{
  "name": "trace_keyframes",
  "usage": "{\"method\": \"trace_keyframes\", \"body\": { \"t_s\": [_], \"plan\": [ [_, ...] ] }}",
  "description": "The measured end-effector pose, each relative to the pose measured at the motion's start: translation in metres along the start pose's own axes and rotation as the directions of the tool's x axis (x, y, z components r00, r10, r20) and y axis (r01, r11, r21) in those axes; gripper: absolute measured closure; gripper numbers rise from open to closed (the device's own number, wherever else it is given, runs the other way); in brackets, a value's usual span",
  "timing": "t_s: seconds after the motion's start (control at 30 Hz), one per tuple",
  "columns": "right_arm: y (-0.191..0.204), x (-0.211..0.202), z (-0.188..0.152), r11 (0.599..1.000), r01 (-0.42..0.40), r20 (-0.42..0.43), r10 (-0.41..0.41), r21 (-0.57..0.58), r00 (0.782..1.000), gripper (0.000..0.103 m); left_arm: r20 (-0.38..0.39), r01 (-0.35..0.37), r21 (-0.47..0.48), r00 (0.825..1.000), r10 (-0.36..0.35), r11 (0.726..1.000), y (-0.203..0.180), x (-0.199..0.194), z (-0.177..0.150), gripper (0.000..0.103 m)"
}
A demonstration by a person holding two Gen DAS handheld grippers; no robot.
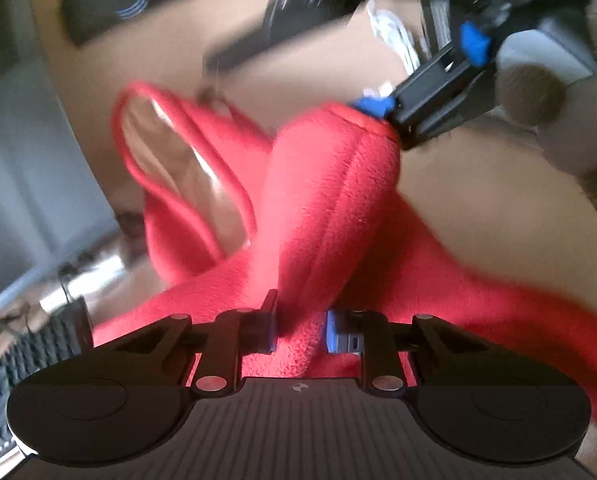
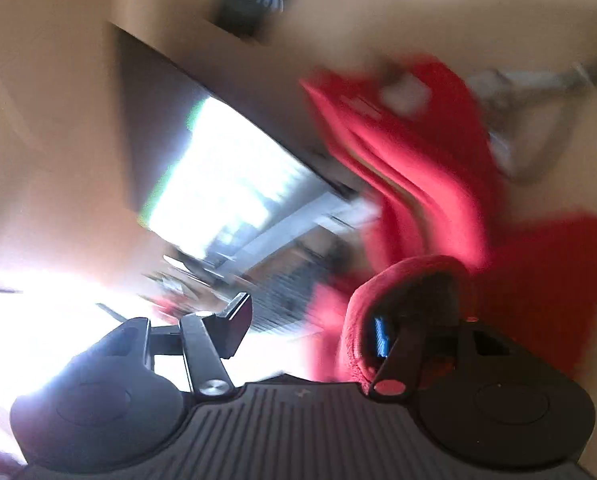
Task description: Fold clothes
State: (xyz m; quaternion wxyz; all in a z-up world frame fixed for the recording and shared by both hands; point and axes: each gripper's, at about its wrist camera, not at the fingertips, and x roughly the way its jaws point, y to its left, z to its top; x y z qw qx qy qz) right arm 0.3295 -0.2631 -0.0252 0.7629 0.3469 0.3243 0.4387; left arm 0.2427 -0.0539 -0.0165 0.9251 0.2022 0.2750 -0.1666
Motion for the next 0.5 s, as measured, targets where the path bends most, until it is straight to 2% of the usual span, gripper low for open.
{"method": "trace_keyframes", "body": {
  "t_s": [0.03, 0.13, 0.17, 0.2, 0.23, 0.27, 0.3, 0.33, 0.37, 0.4, 0.5],
  "plan": [
    [0.008, -0.007, 0.004, 0.999, -0.039, 0.023, 0.039, -0.022, 0.999, 0.042, 0.027, -0.004, -0.005, 1.0, 0.004, 1.0, 0.001, -0.002, 0.004, 0.077],
    [0.027, -0.018, 0.009, 0.99, -0.007, 0.037, 0.013, -0.139, 0.999, 0.034, 0.033, 0.031, 0.004, 0.999, -0.031, 1.0, -0.004, 0.01, 0.008, 0.061],
    [0.027, -0.018, 0.008, 0.985, 0.042, 0.029, -0.038, -0.166, 0.999, 0.033, 0.027, 0.047, 0.008, 0.999, -0.047, 0.999, -0.007, 0.015, 0.008, 0.05],
    [0.024, -0.018, 0.005, 0.978, 0.108, 0.022, -0.105, -0.178, 0.994, 0.033, 0.0, 0.072, 0.012, 0.997, -0.073, 0.997, -0.01, 0.02, 0.005, 0.046],
    [0.018, -0.017, 0.001, 0.963, 0.2, 0.016, -0.201, -0.179, 0.98, 0.033, -0.027, 0.098, 0.016, 0.995, -0.098, 0.995, -0.013, 0.025, 0.002, 0.045],
    [0.012, -0.017, -0.002, 0.939, 0.291, 0.011, -0.294, -0.18, 0.956, 0.033, -0.055, 0.123, 0.024, 0.991, -0.121, 0.992, -0.015, 0.027, -0.001, 0.041],
    [0.006, -0.016, -0.006, 0.905, 0.381, 0.011, -0.386, -0.189, 0.922, 0.031, -0.063, 0.138, 0.022, 0.989, -0.137, 0.99, -0.015, 0.026, -0.004, 0.031],
    [0.002, -0.015, -0.01, 0.856, 0.471, 0.023, -0.478, -0.213, 0.878, 0.03, -0.058, 0.152, 0.008, 0.987, -0.151, 0.988, -0.011, 0.022, -0.005, 0.025],
    [-0.003, -0.015, -0.014, 0.798, 0.556, 0.038, -0.563, -0.234, 0.825, 0.029, -0.052, 0.166, -0.007, 0.985, -0.166, 0.986, -0.006, 0.017, -0.006, 0.015],
    [-0.007, -0.013, -0.018, 0.743, 0.616, 0.051, -0.627, -0.26, 0.778, 0.028, -0.039, 0.167, -0.033, 0.985, -0.168, 0.985, 0.003, 0.013, -0.007, 0.009],
    [-0.011, 0.006, -0.026, 0.644, 0.67, 0.073, -0.698, -0.369, 0.712, 0.022, -0.013, 0.162, -0.116, 0.986, -0.165, 0.98, 0.028, 0.006, -0.01, 0.009]
  ]
}}
